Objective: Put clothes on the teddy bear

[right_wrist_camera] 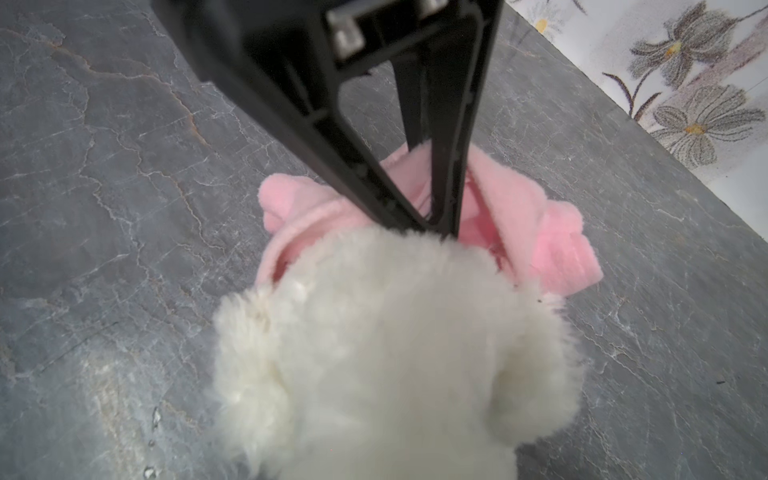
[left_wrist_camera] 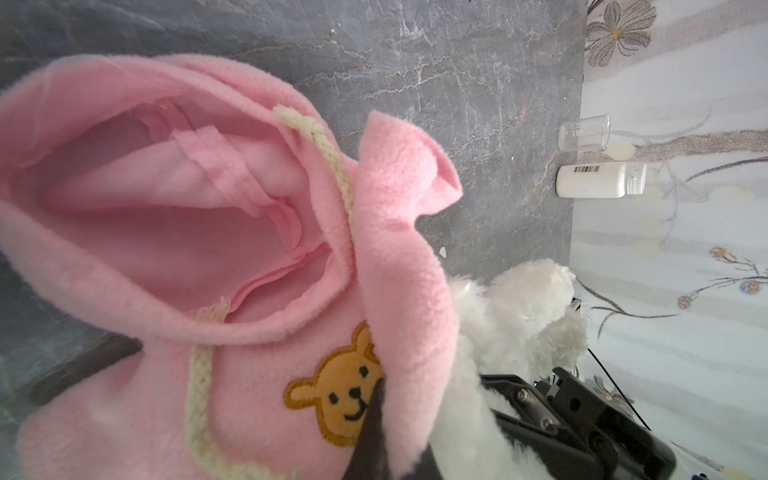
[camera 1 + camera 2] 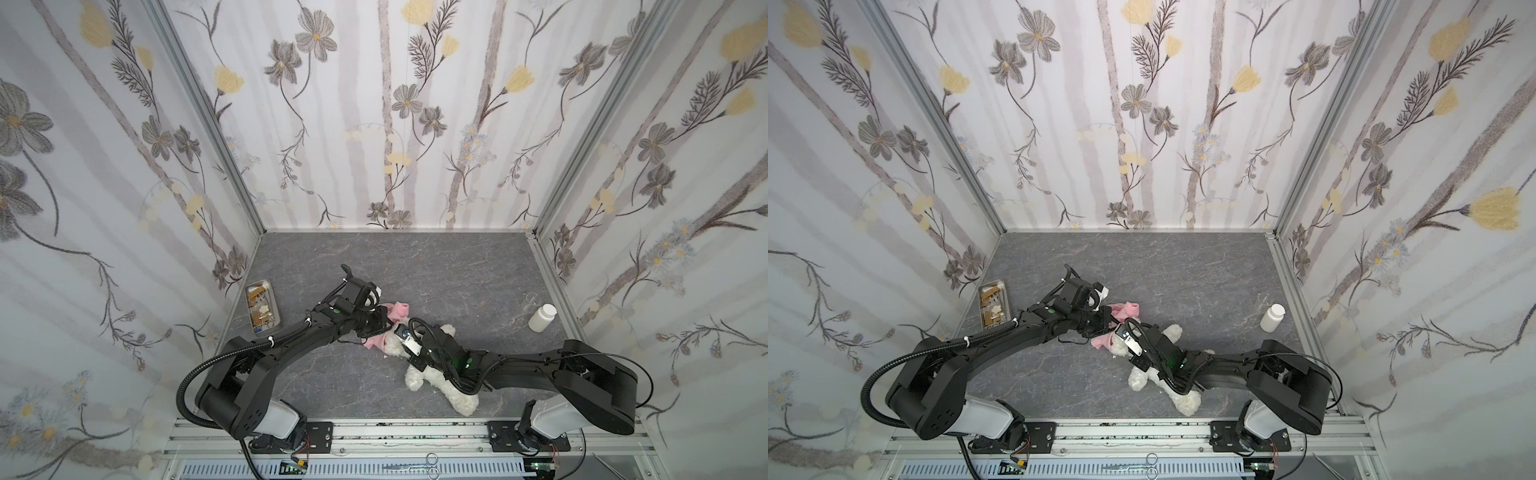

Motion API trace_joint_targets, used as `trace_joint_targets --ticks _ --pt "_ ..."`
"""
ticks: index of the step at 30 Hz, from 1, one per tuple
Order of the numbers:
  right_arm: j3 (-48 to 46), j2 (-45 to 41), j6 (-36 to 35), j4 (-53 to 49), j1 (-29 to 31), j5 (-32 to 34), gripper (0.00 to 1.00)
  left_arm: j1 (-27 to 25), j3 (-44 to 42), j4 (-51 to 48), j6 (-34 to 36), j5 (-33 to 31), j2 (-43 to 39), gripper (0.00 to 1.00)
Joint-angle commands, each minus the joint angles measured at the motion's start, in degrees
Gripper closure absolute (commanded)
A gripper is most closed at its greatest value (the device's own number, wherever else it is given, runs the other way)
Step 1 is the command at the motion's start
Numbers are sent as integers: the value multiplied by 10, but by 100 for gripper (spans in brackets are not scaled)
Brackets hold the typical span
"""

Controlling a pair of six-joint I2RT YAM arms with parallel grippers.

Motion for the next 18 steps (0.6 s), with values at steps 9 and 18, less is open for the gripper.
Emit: trace_joint_targets --ticks 9,18 --pt "23 48 34 16 2 55 98 -14 21 -14 -45 27 -17 100" --pt "-31 40 -28 170 1 29 73 -17 27 21 -65 35 1 98"
